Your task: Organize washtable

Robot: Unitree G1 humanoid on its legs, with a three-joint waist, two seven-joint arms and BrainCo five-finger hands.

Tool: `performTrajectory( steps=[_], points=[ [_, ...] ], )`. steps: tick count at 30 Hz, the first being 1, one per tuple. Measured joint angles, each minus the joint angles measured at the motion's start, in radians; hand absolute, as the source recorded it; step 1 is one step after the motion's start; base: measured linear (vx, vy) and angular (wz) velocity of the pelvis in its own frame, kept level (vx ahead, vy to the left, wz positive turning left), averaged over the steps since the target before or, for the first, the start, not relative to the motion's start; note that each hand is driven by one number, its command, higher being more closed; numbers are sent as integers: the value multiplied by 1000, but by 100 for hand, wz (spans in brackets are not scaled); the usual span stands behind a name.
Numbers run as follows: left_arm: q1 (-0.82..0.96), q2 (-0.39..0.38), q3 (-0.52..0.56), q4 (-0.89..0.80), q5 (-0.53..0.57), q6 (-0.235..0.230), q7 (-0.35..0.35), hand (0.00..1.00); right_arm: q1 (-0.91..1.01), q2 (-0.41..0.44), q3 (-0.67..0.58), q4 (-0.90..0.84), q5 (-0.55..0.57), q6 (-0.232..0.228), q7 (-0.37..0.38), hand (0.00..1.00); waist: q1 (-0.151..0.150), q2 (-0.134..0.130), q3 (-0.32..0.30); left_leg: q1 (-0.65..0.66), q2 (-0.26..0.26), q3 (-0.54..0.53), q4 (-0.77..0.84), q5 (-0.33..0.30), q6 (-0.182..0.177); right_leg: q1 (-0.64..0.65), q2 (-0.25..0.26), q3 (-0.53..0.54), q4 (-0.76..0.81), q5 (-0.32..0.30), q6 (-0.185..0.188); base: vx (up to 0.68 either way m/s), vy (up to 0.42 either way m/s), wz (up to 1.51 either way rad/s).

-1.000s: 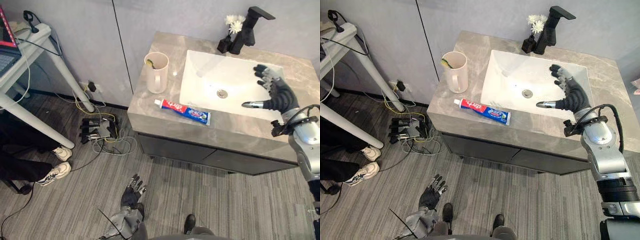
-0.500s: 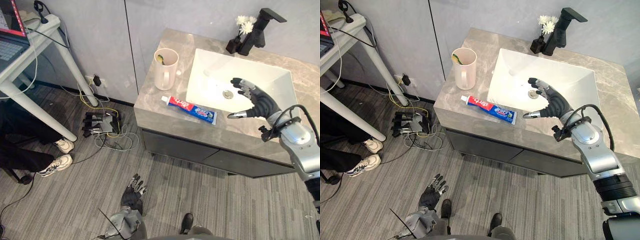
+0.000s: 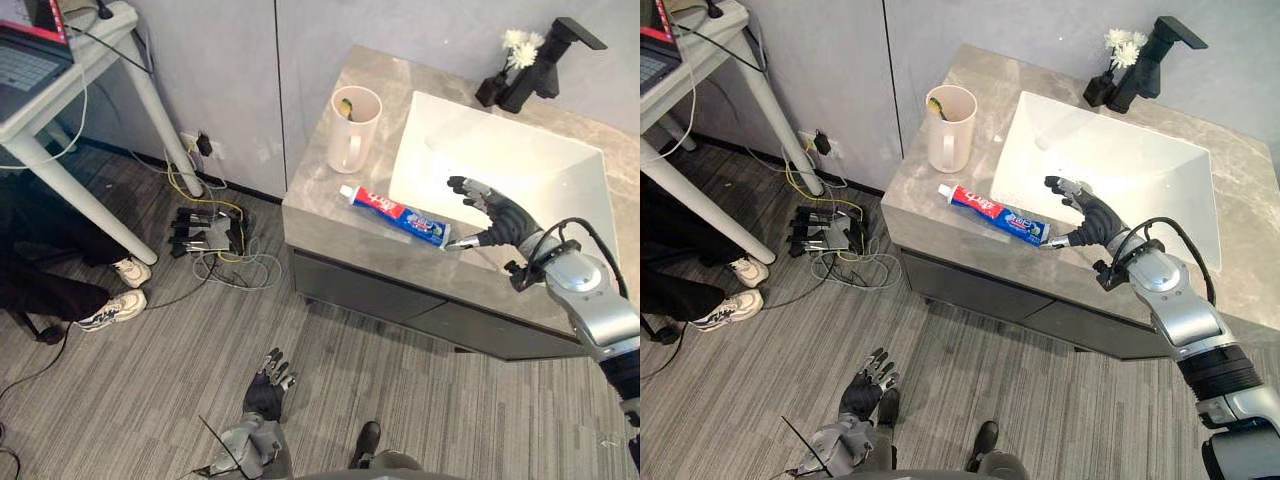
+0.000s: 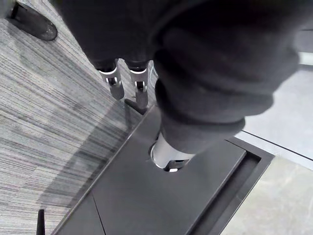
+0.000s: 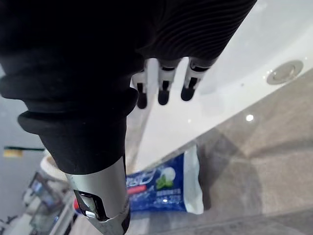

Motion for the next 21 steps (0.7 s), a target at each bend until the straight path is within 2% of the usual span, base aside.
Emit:
performTrajectory(
  steps=[9, 16, 21],
  points=[
    [-1, 0, 0, 0, -3, 0, 1, 0, -30, 0, 32, 28, -2, 6, -1, 0, 1, -7, 4, -21, 0, -12, 0, 7, 1, -14, 1, -13, 0, 2, -1, -10, 0, 4],
    [-6, 7, 0, -13, -23, 0, 3, 0, -61, 0, 40, 56, 19, 13, -2, 0, 1, -25, 17, -31, 2, -11, 0, 9, 1, -24, 1, -12, -2, 4, -3, 0, 1, -1],
    [-10, 9, 2, -27, -23, 0, 5, 0, -88, 0, 42, 57, 19, 13, -3, 0, 11, -29, 33, -38, 2, 3, 0, 9, 1, -38, 0, 3, -6, 11, -3, 0, 5, -8]
  ],
)
